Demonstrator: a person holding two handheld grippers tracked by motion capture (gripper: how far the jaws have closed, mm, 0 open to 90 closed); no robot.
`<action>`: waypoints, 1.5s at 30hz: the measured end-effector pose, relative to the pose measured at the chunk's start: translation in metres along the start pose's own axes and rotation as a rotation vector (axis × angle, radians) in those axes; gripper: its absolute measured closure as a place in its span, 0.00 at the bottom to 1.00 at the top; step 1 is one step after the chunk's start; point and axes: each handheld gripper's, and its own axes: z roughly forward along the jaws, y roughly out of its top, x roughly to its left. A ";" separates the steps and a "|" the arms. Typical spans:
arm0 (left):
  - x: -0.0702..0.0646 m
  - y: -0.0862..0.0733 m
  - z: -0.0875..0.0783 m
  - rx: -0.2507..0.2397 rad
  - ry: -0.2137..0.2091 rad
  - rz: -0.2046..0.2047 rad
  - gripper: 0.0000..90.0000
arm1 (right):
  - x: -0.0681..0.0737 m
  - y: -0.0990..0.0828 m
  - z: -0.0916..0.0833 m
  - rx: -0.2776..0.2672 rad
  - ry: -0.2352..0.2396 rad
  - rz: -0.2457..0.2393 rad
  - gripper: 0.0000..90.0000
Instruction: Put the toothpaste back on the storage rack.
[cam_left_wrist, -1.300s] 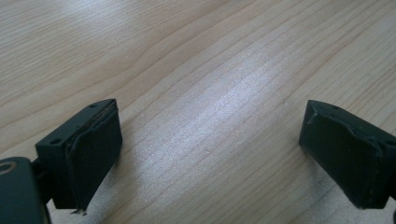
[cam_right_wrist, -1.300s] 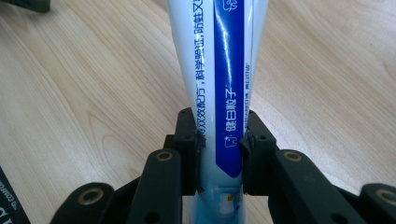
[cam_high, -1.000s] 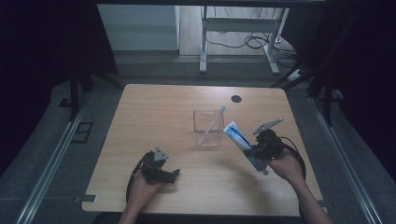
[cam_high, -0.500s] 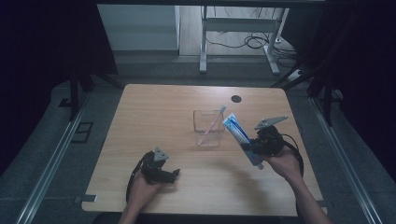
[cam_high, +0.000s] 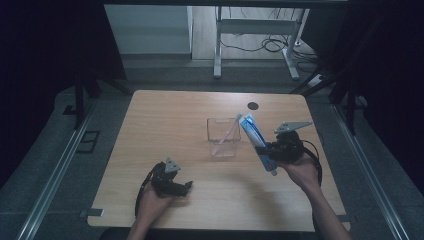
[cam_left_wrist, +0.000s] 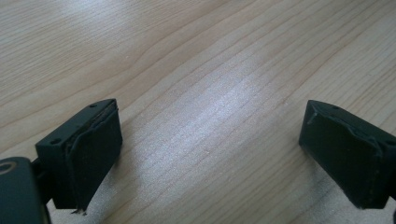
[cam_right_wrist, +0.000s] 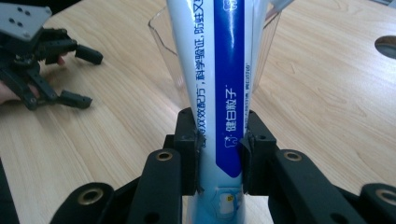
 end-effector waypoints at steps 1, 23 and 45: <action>0.000 0.000 0.000 0.000 0.000 0.000 0.07 | 0.000 0.001 0.000 -0.008 -0.001 0.000 0.80; 0.000 0.000 0.000 -0.001 0.000 0.001 0.07 | 0.005 0.028 0.013 -0.111 0.005 0.008 0.80; 0.000 0.000 0.000 -0.001 0.000 0.000 0.07 | 0.008 0.053 0.032 -0.167 0.014 0.022 0.80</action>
